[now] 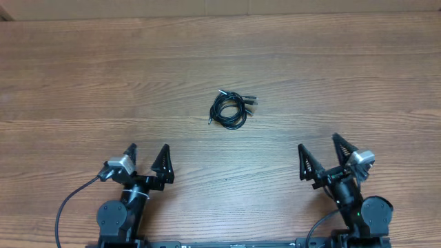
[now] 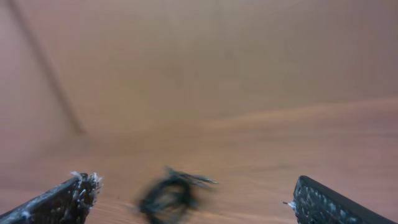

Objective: Untangle cables
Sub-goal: 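Move both grippers forward toward the black cable bundle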

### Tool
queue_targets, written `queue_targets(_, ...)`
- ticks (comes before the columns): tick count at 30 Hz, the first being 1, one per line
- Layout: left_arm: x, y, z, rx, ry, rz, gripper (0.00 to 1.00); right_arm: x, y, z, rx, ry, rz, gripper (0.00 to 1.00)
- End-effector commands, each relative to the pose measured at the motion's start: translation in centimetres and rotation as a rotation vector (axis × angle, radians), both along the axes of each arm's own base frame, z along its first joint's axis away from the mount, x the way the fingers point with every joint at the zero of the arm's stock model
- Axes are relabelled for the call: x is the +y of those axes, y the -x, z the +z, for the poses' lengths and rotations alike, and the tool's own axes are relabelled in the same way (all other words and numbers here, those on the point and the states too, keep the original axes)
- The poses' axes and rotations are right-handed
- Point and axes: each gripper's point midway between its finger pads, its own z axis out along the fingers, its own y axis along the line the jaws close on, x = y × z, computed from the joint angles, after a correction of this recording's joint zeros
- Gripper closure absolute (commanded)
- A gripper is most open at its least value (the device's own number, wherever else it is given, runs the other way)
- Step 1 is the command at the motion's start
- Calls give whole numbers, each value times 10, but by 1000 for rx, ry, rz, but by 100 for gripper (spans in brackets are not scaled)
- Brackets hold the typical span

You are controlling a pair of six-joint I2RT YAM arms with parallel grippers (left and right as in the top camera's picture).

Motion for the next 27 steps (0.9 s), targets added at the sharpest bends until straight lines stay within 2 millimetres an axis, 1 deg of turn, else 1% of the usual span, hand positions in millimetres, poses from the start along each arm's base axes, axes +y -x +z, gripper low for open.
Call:
queue_targets(1, -8, 2, 1, 14, 128, -45, 0, 17, 9, 13, 1, -146, 125, 0)
queue_targets(2, -8, 2, 4, 0, 128, -46, 0, 17, 10, 18, -24, -145, 128, 0)
queue_targets(3, -8, 2, 12, -31, 128, -48, 0, 17, 12, 26, -56, -144, 131, 0)
queue_targets(5, -8, 3, 33, -110, 124, -52, 0, 17, 15, 38, -113, -142, 135, 0)
queue_targets(7, -7, 8, 65, -242, 70, -55, 0, 16, 20, 54, -187, -139, 139, 0)
queue_targets(8, -7, 15, 93, -350, 3, -49, 0, 13, 25, 72, -259, -140, 125, 0)
queue_targets(9, -7, 20, 108, -402, -38, -43, 0, 11, 27, 82, -289, -140, 114, 0)
queue_targets(11, -7, 29, 132, -460, -95, -33, 0, 8, 35, 106, -343, -129, 97, 0)
queue_targets(12, -7, 33, 140, -467, -106, -31, 0, 8, 38, 113, -361, -114, 94, 0)
queue_targets(13, -6, 36, 148, -461, -109, -30, 1, 8, 43, 124, -377, -92, 87, 0)
queue_targets(15, -7, 43, 159, -437, -129, -31, 0, 8, 50, 141, -384, -37, 70, 0)
queue_targets(16, -6, 48, 166, -412, -175, -27, 1, 8, 55, 152, -377, 20, 54, 0)
queue_targets(18, -6, 54, 176, -397, -258, -20, 0, 8, 60, 163, -353, 94, 37, 0)
queue_targets(21, -6, 59, 197, -379, -355, -17, 0, 7, 64, 175, -307, 164, 26, 0)
queue_targets(23, -8, 57, 208, -341, -362, -35, 0, 7, 63, 183, -258, 169, 30, 0)
queue_targets(27, -26, 44, 219, -220, -357, -165, 0, 8, 52, 191, -146, 171, 40, 0)
